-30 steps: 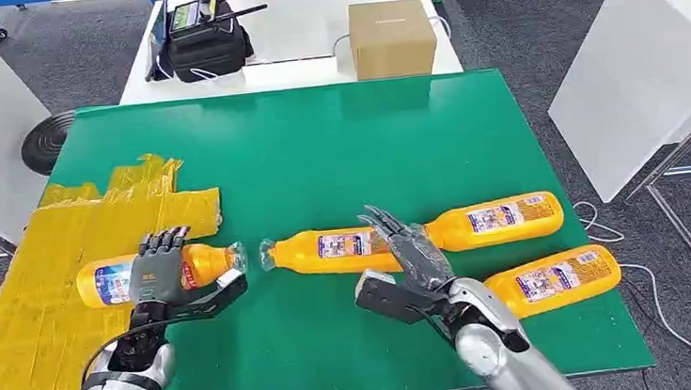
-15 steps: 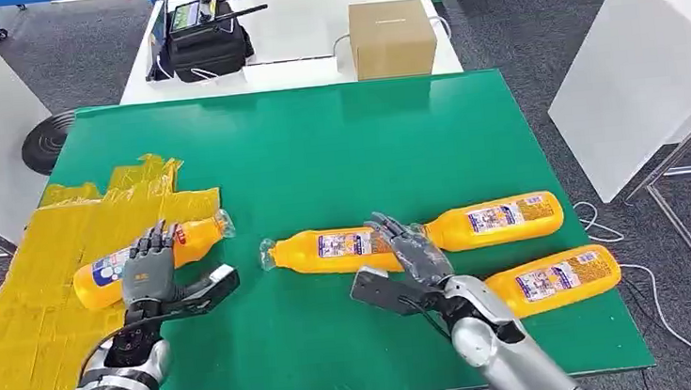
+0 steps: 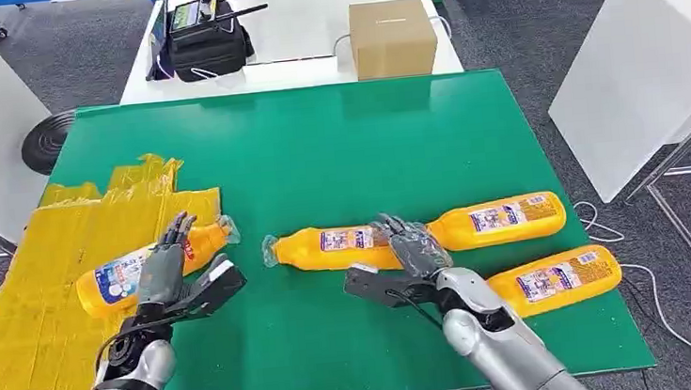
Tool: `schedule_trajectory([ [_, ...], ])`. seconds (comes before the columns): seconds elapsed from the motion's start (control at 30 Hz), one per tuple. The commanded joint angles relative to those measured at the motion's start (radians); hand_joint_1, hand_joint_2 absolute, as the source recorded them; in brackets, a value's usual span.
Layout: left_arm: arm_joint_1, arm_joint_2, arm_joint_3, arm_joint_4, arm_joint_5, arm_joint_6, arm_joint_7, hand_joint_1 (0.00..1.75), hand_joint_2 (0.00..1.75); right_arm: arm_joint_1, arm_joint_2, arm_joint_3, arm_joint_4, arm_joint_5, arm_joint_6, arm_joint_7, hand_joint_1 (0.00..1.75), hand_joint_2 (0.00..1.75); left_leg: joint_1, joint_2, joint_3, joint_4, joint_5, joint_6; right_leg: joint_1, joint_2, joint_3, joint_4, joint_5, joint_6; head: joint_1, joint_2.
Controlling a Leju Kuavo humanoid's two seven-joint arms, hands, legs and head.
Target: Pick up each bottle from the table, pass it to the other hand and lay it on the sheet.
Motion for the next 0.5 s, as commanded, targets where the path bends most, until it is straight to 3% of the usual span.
schedule_trajectory([
  [0.03,0.074,-0.023,-0.040,-0.208,0.095,-0.041,-0.047,0.00,0.00,-0.081,0.034,-0.008,0.166,0.033,0.006,0.017,0.00,1.75,0.000,0.001,0.003,-0.001,-0.001,0.000,0.001,0.000,0.003,-0.001,-0.001,0.000,0.000,0.000],
  [0.17,0.095,-0.037,-0.058,-0.263,0.190,-0.083,-0.108,0.00,0.00,-0.134,0.073,0.005,0.278,0.091,0.032,0.042,0.00,1.75,0.000,0.002,0.002,0.000,-0.001,0.000,0.000,0.001,0.002,-0.001,0.000,-0.001,0.000,0.000],
  [0.43,0.067,-0.044,-0.114,-0.304,0.239,-0.088,-0.113,0.00,0.00,-0.223,0.164,0.095,0.537,0.168,0.175,0.033,0.00,1.75,0.001,0.002,0.002,0.000,-0.001,-0.001,0.001,0.001,0.002,0.000,0.000,0.000,0.000,0.000],
  [0.47,0.060,-0.043,-0.122,-0.310,0.246,-0.090,-0.109,0.00,0.00,-0.226,0.170,0.103,0.547,0.168,0.186,0.028,1.38,1.75,0.001,0.003,0.004,-0.001,-0.001,-0.001,0.002,0.002,0.004,-0.001,0.000,-0.001,0.000,0.000],
  [0.5,0.055,-0.041,-0.127,-0.313,0.254,-0.092,-0.106,0.00,0.00,-0.228,0.173,0.107,0.559,0.162,0.210,0.023,1.75,1.75,0.001,0.003,0.005,-0.001,0.000,-0.001,0.001,0.002,0.003,-0.001,0.000,-0.001,0.000,0.000],
])
